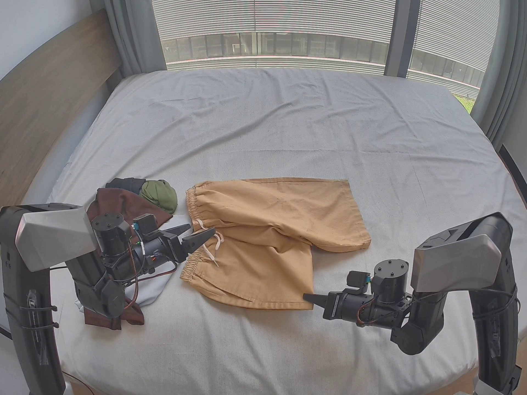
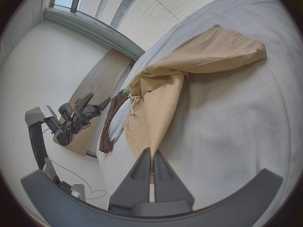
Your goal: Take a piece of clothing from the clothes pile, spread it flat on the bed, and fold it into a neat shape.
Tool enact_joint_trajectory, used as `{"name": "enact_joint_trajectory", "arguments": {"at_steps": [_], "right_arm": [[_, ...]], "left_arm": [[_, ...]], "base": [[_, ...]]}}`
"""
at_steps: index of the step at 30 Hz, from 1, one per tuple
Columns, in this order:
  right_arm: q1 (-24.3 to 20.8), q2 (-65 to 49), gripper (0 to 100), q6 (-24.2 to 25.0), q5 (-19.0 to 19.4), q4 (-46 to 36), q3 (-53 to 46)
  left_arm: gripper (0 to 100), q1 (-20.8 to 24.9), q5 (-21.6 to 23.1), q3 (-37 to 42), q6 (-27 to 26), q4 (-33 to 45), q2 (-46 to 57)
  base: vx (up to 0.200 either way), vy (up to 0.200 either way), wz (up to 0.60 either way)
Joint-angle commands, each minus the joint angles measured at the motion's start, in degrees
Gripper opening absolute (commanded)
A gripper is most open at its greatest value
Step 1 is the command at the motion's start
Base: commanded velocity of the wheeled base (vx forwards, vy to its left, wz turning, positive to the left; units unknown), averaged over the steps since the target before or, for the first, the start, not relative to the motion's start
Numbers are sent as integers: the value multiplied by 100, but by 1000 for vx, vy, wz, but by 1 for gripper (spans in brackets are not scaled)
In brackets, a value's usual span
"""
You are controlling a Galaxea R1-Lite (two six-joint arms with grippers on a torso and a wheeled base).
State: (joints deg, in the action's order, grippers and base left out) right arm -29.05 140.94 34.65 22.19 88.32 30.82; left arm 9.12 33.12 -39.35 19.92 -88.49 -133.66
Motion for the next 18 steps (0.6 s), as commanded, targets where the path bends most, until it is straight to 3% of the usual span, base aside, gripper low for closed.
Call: {"name": "enact_joint_trajectory", "arguments": {"at_steps": [1,11,18], "right_arm": [[-154,-277,0,-2,23,1,-199],[-391,-655,0,16,357,-8,-94],[-373,-585,0,165,409,-69,873]], "left_arm": [[100,-7,1,-2,3,-10,15],[100,-24,1,-38,3,-1,6],[100,-24,1,-46,3,-1,-2]], "base": [[0,0,0],[0,0,0],[0,0,0]]}}
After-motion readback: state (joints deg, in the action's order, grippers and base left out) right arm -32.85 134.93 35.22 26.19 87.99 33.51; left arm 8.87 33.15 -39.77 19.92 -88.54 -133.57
